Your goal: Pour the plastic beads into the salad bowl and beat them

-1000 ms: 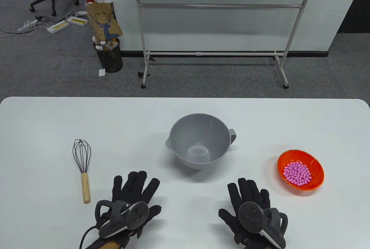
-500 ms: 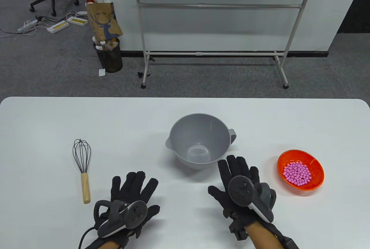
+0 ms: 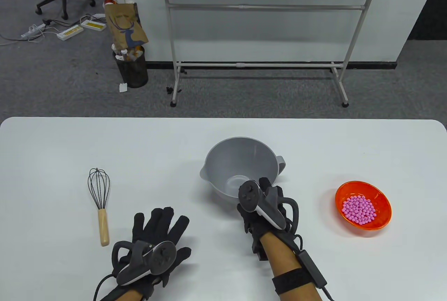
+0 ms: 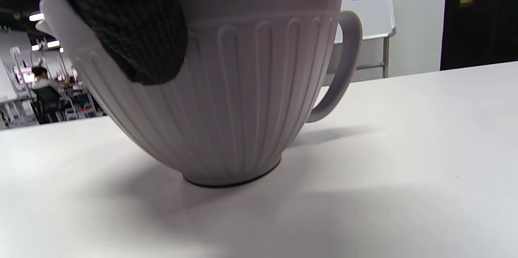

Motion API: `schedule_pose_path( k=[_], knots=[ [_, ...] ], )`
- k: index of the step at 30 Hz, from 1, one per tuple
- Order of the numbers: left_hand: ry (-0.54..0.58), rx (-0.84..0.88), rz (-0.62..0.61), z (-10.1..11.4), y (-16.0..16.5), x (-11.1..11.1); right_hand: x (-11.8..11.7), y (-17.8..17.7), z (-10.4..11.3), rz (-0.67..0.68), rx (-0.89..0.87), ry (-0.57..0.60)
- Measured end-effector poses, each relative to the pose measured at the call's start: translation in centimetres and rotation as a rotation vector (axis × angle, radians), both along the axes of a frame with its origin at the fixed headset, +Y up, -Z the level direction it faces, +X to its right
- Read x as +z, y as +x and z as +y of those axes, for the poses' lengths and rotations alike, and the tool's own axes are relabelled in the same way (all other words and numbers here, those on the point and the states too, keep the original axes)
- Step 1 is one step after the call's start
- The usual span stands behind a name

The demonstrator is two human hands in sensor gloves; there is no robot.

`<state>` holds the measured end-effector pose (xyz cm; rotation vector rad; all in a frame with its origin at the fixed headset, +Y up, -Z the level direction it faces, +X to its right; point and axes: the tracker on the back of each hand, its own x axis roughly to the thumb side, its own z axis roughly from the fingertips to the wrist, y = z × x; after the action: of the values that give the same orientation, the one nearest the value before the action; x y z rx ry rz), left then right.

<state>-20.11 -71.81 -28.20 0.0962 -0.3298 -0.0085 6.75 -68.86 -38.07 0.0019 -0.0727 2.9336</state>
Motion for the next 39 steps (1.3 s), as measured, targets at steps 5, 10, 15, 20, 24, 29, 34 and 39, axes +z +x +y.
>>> schedule_pose_path(
  k=[5,10,15,20,24,29,34,39],
  knots=[
    [-0.004,0.000,0.002,0.0,-0.1,-0.1,0.1,0.0,0.0,0.001,-0.003,0.011],
    [-0.011,-0.004,0.009,0.0,-0.2,-0.1,0.2,0.2,-0.1,-0.004,-0.014,0.058],
    [-0.014,0.002,0.018,0.1,-0.4,-0.3,1.2,0.9,0.0,0.019,-0.036,0.112],
    [-0.021,-0.006,0.036,0.0,-0.9,-0.6,3.5,1.5,0.8,0.083,-0.018,0.146],
    [-0.025,-0.010,0.050,-0.1,-1.2,-0.8,6.1,2.0,1.7,0.142,-0.031,0.169],
    [-0.028,-0.013,0.053,-0.2,-1.2,-0.7,9.8,2.2,2.2,0.218,-0.020,0.179],
    [-0.026,-0.018,0.043,-0.2,-0.8,-0.6,12.5,1.9,1.5,0.282,0.000,0.171],
    [-0.019,-0.015,0.029,0.0,-0.3,-0.3,13.9,1.1,0.4,0.329,0.044,0.173]
  ],
)
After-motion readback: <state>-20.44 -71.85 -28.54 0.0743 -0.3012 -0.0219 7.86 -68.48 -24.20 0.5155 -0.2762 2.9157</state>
